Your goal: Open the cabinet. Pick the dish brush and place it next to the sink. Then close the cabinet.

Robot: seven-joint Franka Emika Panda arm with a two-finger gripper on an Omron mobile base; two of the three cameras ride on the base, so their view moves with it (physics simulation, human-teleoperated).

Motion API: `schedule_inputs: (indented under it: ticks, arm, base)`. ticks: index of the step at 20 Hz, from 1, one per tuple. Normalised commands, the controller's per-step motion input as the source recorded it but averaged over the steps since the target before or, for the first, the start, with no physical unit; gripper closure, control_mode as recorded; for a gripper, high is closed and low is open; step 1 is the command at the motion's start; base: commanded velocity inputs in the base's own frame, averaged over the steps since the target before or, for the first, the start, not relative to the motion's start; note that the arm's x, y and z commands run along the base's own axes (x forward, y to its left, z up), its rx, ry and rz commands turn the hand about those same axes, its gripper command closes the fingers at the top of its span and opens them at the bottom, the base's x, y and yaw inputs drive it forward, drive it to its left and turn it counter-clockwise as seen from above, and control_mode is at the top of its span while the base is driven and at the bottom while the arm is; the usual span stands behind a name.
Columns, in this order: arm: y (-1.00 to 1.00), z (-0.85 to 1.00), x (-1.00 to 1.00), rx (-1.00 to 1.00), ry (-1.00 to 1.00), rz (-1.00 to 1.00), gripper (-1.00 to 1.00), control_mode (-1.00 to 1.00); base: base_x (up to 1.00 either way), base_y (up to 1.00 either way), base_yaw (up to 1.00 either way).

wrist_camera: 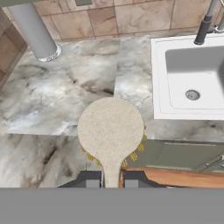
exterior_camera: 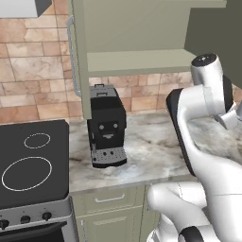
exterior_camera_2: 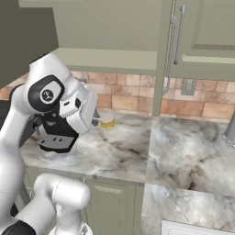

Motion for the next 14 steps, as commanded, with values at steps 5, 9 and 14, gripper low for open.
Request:
schedule_inputs:
  ticks: [5,9,14]
  arm:
    - [-0.27,-0.20,-0.27,0.01,0.00,0.00,1.00,-1.00]
    - [-0.23,-0.19,-0.21,0.00,0.00,0.00,1.00,-1.00]
    - [-0.16,-0.16,-0.13,0.00,0.00,0.00,1.00,-1.00]
  base:
    - [0.00,0.00,0.00]
    - [0.00,0.00,0.00]
    - [0.00,0.00,0.00]
